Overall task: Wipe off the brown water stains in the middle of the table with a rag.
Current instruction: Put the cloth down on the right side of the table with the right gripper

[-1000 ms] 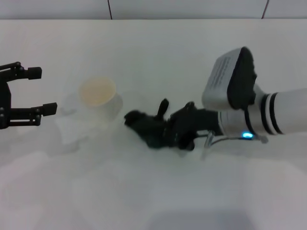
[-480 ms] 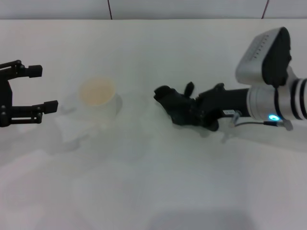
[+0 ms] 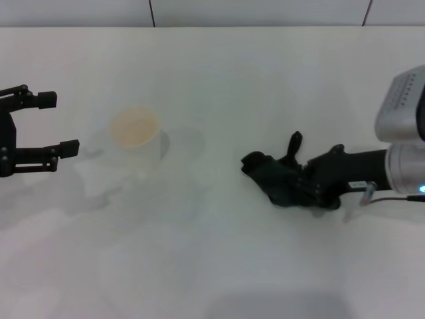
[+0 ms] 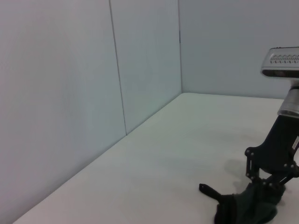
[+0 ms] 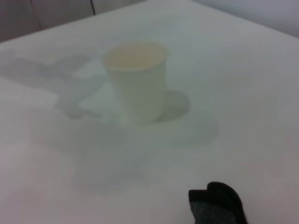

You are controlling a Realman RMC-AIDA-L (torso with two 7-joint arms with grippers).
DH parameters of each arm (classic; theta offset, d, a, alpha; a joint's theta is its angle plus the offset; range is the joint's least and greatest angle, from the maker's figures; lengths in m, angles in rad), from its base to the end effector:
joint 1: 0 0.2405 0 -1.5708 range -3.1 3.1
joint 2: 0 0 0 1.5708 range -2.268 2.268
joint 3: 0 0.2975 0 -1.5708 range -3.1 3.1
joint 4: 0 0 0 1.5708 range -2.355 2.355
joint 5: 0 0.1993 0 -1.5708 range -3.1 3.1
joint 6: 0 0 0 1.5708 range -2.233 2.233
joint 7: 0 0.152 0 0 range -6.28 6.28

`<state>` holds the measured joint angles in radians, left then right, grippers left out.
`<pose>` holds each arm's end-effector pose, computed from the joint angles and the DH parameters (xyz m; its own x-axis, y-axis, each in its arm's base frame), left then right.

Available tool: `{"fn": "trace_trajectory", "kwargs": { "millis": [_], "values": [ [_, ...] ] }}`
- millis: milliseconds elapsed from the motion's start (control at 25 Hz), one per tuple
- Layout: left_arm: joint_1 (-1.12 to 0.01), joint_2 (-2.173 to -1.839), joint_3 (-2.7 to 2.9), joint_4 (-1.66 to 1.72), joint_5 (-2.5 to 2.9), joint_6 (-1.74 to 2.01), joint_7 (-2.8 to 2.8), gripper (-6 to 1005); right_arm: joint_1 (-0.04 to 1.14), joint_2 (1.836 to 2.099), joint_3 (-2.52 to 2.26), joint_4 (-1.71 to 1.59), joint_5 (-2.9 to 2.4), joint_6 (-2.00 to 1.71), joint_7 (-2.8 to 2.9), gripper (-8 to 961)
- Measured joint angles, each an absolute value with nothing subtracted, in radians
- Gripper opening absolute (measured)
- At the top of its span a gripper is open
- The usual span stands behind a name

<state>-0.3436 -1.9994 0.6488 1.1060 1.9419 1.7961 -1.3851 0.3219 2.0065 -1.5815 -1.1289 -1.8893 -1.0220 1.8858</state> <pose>-0.3031 0.3047 0.0799 0.9145 0.1064 0.3904 0.2570 -0.8979 -0.3573 0.2658 0.3344 -0.0648 0.9087 -0.3770 -0.1791 -0.4158 -0.8554 -0.3090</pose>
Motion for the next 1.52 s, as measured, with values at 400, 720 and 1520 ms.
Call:
{"fn": "trace_trajectory", "kwargs": {
  "millis": [400,720,1520],
  "values": [
    [-0.341,-2.010,0.649,1.109,1.942,1.799,-1.384,877,0.289,2.006,-1.536,-1.151,-1.922,-1.067,1.889,98],
    [-0.337,-2.011,0.649,1.110,1.942,1.801,-1.383,877,0.292,2.005,-1.510,-1.153,-1.931,-1.144,1.887,115],
    [-0.331,-2.013,0.650,1.113,1.925,1.805,-1.379,876,0.292,2.007,-1.459,-1.211,-1.911,-1.246,1.879,725]
  ]
}}
